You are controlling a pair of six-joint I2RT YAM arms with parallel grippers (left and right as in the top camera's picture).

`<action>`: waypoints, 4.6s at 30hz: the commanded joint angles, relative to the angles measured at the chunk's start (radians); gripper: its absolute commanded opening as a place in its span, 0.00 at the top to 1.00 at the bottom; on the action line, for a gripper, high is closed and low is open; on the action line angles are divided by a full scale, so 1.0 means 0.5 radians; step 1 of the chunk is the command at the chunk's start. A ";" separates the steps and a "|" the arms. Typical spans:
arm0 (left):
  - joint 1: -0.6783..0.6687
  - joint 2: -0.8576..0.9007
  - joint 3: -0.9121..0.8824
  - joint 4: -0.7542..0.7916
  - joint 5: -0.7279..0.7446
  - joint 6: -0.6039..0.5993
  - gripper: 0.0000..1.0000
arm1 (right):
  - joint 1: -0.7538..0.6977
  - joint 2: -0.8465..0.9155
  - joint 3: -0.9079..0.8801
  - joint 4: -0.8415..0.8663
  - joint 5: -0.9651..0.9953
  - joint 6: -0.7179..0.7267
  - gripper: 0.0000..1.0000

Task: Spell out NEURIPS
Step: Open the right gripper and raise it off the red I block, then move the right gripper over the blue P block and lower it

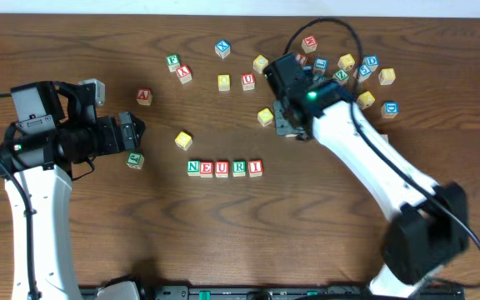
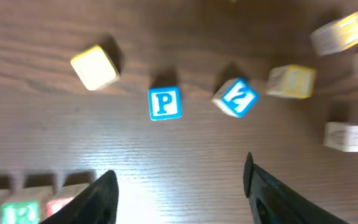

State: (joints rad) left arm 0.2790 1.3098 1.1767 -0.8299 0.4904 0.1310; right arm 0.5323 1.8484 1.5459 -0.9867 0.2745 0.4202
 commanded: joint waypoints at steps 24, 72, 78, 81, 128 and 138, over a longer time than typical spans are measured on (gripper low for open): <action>0.008 -0.008 0.040 0.000 -0.011 -0.010 0.01 | -0.081 0.345 0.027 0.224 -0.046 0.140 0.45; 0.008 -0.008 0.040 0.000 -0.011 -0.010 0.01 | -0.284 0.420 0.053 0.233 -0.406 0.053 0.34; 0.008 -0.008 0.040 0.000 -0.011 -0.010 0.01 | -0.278 0.422 0.065 0.223 -0.419 0.021 0.34; 0.008 -0.008 0.040 0.000 -0.011 -0.010 0.01 | -0.278 0.423 0.065 0.227 -0.466 -0.015 0.34; 0.008 -0.008 0.040 0.000 -0.011 -0.010 0.01 | -0.224 0.563 0.064 0.367 -0.397 -0.013 0.46; 0.008 -0.008 0.040 0.000 -0.011 -0.010 0.01 | -0.224 0.563 0.064 0.372 -0.380 -0.012 0.58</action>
State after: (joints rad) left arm 0.2790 1.3098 1.1767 -0.8299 0.4904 0.1310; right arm 0.4149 2.1258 1.5570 -0.8024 0.0639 0.4168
